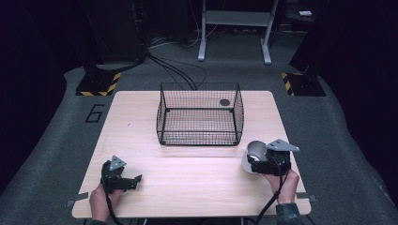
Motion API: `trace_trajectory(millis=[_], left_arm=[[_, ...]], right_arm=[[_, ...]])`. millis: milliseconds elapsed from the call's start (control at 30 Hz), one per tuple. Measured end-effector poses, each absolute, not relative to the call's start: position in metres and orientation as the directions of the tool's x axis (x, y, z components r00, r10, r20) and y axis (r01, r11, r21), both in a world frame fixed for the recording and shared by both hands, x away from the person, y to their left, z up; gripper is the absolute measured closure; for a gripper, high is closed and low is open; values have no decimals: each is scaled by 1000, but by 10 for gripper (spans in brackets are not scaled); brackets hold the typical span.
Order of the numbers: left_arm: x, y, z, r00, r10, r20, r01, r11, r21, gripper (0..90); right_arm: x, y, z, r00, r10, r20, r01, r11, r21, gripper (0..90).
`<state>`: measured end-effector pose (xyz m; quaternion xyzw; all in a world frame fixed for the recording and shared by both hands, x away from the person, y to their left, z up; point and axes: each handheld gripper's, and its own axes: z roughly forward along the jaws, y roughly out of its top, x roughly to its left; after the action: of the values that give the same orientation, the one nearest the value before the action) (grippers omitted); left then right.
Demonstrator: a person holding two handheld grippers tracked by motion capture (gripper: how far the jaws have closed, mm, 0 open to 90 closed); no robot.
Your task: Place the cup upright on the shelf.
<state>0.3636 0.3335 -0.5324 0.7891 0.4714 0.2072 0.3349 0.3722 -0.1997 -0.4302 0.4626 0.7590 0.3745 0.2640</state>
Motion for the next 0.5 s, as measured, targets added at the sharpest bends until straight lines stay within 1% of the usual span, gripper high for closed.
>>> trace_trajectory(millis=[500], left_arm=[[364, 333, -532, 470, 883, 11, 605, -331, 724, 4]], right_arm=[[380, -169, -424, -506, 862, -46, 482, 326, 813, 56]])
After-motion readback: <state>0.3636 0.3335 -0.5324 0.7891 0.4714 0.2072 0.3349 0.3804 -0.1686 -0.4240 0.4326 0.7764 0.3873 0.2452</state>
